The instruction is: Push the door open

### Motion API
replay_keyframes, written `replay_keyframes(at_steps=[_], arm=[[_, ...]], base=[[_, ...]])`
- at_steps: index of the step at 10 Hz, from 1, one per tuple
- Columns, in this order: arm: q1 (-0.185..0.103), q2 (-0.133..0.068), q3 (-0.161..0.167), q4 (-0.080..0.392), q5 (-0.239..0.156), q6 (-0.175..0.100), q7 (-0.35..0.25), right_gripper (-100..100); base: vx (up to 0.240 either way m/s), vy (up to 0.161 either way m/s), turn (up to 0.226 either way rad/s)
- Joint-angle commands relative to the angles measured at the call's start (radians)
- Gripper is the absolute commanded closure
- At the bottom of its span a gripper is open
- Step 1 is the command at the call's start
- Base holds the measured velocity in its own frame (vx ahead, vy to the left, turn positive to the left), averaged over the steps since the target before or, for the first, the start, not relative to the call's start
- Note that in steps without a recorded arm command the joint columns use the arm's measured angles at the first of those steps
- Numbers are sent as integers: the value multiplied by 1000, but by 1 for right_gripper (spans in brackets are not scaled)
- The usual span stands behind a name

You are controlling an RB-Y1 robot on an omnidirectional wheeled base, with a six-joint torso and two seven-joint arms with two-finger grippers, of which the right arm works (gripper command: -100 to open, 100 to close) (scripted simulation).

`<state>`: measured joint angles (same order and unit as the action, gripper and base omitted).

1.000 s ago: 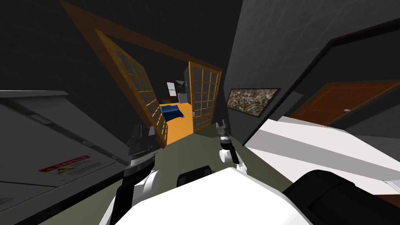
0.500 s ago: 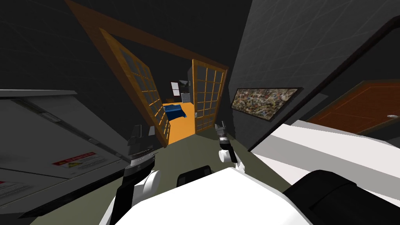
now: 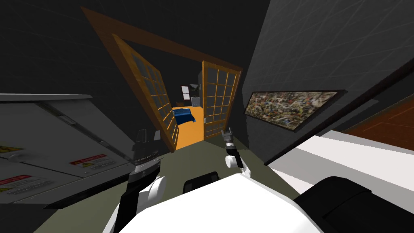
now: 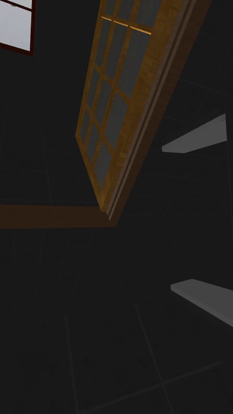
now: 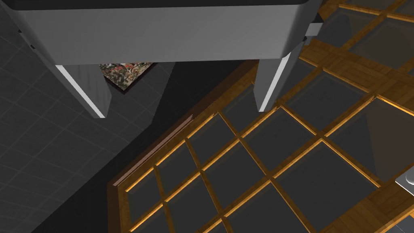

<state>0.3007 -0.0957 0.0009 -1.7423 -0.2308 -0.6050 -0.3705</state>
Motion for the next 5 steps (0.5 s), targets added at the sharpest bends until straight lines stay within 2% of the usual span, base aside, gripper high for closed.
replay_keyframes(at_steps=[1,5], arm=[[-14,-2,2,36,-12,-10,-28,-100],[-40,-5,8,119,-42,-35,-93,-100]], base=[[117,-31,108],[85,-54,119]])
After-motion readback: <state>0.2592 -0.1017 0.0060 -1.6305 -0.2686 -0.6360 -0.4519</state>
